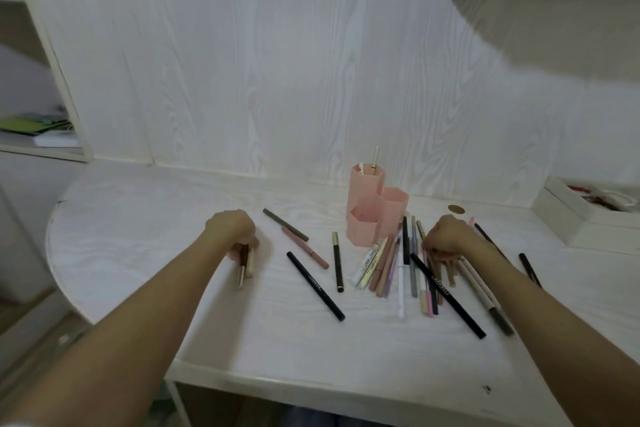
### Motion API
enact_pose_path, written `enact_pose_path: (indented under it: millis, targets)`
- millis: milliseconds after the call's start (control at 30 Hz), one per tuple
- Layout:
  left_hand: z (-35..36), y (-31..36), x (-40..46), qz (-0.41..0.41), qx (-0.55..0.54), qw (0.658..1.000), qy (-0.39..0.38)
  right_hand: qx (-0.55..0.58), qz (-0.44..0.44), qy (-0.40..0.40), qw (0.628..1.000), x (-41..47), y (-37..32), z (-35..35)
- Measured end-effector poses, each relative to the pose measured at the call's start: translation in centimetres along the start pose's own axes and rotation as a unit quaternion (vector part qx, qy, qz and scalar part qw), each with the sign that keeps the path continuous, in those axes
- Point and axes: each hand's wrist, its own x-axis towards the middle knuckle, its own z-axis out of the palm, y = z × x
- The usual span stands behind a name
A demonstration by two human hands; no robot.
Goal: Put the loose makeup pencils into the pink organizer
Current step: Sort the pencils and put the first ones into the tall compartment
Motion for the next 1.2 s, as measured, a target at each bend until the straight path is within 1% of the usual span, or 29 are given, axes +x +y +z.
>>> enact_pose_path:
  millis: [100,200,333,400,467,533,633,767,867,900,967,1000,1067,1133,1200]
  targets:
    - [0.9,2.1,0.1,0.047,-0.003,0.999,-0.004,0.031,-0.003,-0.018,0.999,0.5,0.3,0.2]
    - [1.5,4.4,0.2,0.077,-0.023,0.997,0.011,0.051,-0.011,-0.038,0.998,1.2,0.9,0.1]
    - [2.2,5.5,0.8,0.105,-0.074,0.991,0.043,0.012,0.008,-0.076,0.997,1.2,1.4,-0.1]
    - [2.8,5.8,1.5,0.106,-0.135,0.984,0.043,0.003,0.001,-0.060,0.998,1.2,1.6,0.0]
    - [3.3,6.1,1.9,0.109,-0.224,0.968,0.014,-0.028,-0.011,-0.037,0.999,1.3,1.4,0.1]
    - [3.5,6.4,2.3,0.112,-0.268,0.957,-0.009,-0.061,-0.018,-0.035,0.997,1.4,1.0,0.1]
    - [3.4,6.5,2.8,0.116,-0.272,0.955,-0.017,-0.068,-0.001,-0.059,0.996,1.6,0.2,-0.4]
    - [3.3,6.7,2.8,0.126,-0.197,0.972,0.023,-0.061,0.039,-0.103,0.992,1.5,-0.6,-1.0]
    - [3.5,6.8,3.0,0.139,-0.151,0.977,0.049,-0.004,0.055,-0.133,0.990,1.4,-0.6,-1.9]
    - [3.5,6.8,3.1,0.142,-0.143,0.978,0.051,0.028,0.055,-0.135,0.989,1.4,-0.4,-2.5]
    - [3.4,6.8,3.4,0.145,-0.132,0.980,0.044,0.133,0.042,-0.121,0.983,1.4,0.0,-4.0]
    - [3.3,6.8,3.5,0.146,-0.129,0.980,0.039,0.190,0.021,-0.101,0.976,1.3,0.1,-4.8]
    - [3.0,6.9,3.7,0.152,-0.127,0.980,0.028,0.294,-0.044,-0.015,0.955,1.2,-0.1,-6.6]
    - [2.8,7.0,3.9,0.154,-0.131,0.979,0.013,0.376,-0.118,0.074,0.916,0.8,-1.4,-8.3]
    - [2.5,7.1,4.1,0.152,-0.148,0.977,-0.003,0.416,-0.181,0.118,0.883,0.5,-3.8,-9.3]
